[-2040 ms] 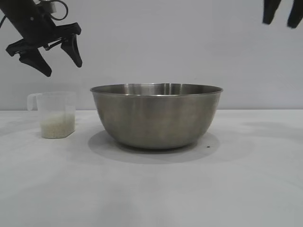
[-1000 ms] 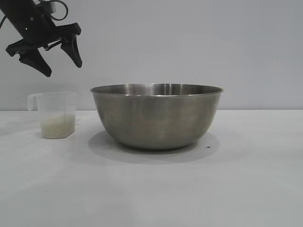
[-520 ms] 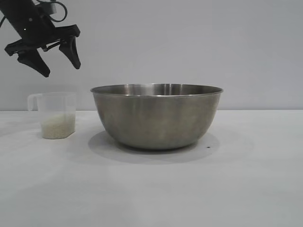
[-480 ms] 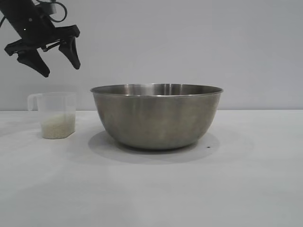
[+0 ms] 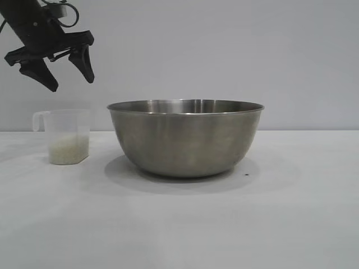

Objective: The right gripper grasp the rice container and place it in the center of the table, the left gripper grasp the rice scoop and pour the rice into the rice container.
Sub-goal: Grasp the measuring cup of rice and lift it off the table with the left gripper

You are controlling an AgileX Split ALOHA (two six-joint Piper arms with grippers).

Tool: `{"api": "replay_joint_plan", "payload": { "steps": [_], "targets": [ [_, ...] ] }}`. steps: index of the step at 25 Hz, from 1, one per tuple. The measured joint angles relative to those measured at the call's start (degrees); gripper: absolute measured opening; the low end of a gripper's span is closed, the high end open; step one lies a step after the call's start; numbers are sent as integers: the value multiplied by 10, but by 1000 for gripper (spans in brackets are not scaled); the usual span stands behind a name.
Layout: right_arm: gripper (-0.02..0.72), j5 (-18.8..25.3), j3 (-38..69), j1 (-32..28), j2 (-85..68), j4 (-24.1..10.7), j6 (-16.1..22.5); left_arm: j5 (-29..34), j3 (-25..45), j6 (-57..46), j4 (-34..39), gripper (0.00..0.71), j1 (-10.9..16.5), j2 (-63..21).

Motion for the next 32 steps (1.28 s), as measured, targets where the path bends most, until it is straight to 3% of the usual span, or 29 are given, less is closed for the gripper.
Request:
{"api": "replay_joint_plan", "payload": {
  "steps": [11,23,32],
  "targets": [
    [356,0,0,-1,0,10,-13,6,0,1,9,550,0,-4],
    [356,0,0,-2,0,16,-13,63,0,-11,117,550,0,-92],
    [356,0,0,-2,0,17,-13,80,98,-36,127,550,0,-162]
  ]
}}
